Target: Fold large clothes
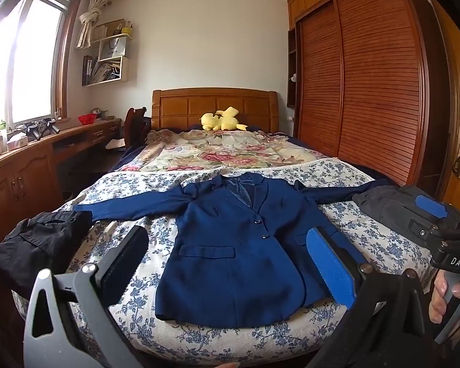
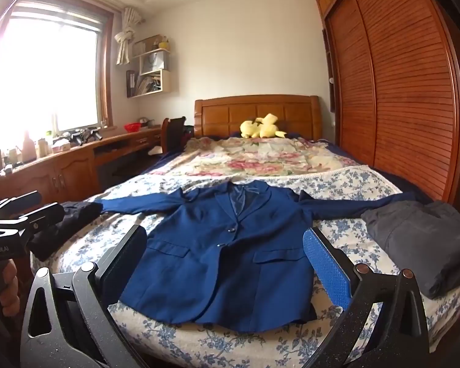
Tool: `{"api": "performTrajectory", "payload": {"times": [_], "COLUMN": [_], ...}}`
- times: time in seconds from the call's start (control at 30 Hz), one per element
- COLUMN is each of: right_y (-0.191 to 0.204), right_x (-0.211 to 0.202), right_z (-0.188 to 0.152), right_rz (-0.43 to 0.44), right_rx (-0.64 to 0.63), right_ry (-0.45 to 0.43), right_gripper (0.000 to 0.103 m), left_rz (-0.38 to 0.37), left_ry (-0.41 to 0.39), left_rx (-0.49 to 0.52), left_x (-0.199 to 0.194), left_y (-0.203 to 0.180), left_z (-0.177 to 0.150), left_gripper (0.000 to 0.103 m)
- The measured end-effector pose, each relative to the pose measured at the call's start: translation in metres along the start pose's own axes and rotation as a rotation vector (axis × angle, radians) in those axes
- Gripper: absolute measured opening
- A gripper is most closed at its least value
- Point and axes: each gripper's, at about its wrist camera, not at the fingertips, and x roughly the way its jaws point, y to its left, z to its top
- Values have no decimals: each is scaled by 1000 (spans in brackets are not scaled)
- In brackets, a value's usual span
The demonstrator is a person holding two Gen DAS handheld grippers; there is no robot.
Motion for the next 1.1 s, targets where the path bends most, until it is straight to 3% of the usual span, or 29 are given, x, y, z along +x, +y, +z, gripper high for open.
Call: {"api": "performTrajectory", "payload": {"times": [1.1], "right_y": [1], "right_x": [-3], "right_z": [1], "right_rz": [6], "right_rx": [1], "right_ry": [-1], "right_gripper": [103], "left_rz": [1], "left_ry": [-3], "left_rx": [13], "left_x": [-1], "left_y": [2], "left_z": [-2], "left_gripper": [103]}}
